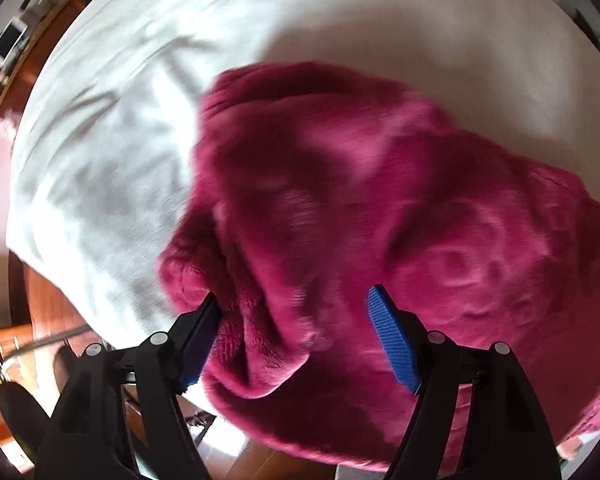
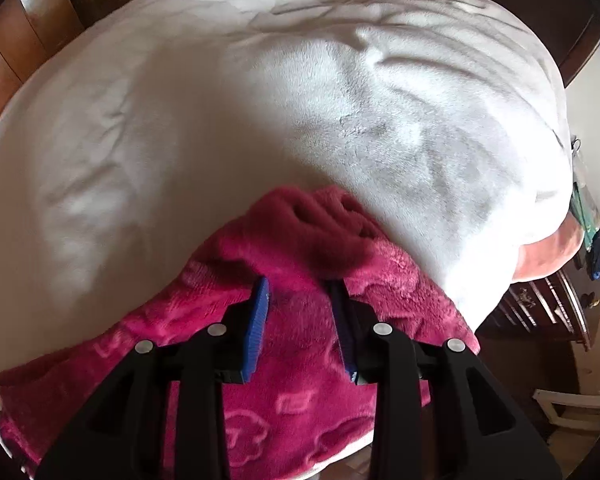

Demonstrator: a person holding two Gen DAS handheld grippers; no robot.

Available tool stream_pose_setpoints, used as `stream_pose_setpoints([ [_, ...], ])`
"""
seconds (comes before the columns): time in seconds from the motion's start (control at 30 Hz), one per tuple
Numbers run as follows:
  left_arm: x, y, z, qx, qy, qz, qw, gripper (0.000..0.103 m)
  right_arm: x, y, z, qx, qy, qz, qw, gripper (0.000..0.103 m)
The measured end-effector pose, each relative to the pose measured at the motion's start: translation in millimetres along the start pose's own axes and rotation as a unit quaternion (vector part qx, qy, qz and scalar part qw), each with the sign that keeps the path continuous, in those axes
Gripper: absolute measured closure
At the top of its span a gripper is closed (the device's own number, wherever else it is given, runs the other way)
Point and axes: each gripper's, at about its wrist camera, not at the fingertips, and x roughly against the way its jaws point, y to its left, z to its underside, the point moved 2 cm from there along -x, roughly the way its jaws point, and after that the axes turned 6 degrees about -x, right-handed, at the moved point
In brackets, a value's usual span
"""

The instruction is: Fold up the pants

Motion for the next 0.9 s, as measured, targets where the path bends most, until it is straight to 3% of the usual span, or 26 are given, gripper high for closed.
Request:
stream_pose_setpoints([
  [0.17, 22.8, -57.2, -16.2, -0.057, -0.027, -0.006, 0.9980, 0.029, 19.7, -24.7, 1.3, -0.025, -0.011, -0.033, 0.999, 0.070],
  [0.37, 62.1, -142.4, -14.6, -0.095, -0.062, 0.007, 0.9935, 0.030, 22.1, -55.8, -24.8, -0.055, -0.006, -0.105, 0.993, 0.064],
  [0.57, 87.0, -257.4, 33.0, -0.139, -0.066, 0.042, 0.9872, 0.029, 17.3, -58.0, -56.3, -0.030, 0.002, -0.173, 0.985, 0.064],
  [0.63, 91.2, -301.7, 51.4, -0.158, -0.064, 0.052, 0.9840, 0.029, 11.4, -58.9, -63.3, -0.012, 0.022, -0.204, 0.979, 0.064],
  [0.7, 92.7, -346.9, 71.4, -0.175, -0.059, 0.064, 0.9807, 0.029, 4.3, -53.4, -67.4, 0.015, 0.025, -0.211, 0.977, 0.064],
  [0.83, 95.0, -418.6, 103.6, -0.212, -0.052, 0.085, 0.9721, 0.029, -23.9, -39.9, -68.5, 0.053, 0.072, -0.235, 0.968, 0.064],
  [0.87, 96.3, -434.1, 110.0, -0.224, -0.051, 0.087, 0.9694, 0.029, -27.9, -37.6, -68.1, 0.062, 0.075, -0.232, 0.968, 0.066],
  [0.9, 98.2, -451.9, 118.2, -0.238, -0.052, 0.087, 0.9660, 0.029, -30.9, -35.8, -67.4, 0.072, 0.077, -0.227, 0.968, 0.076],
])
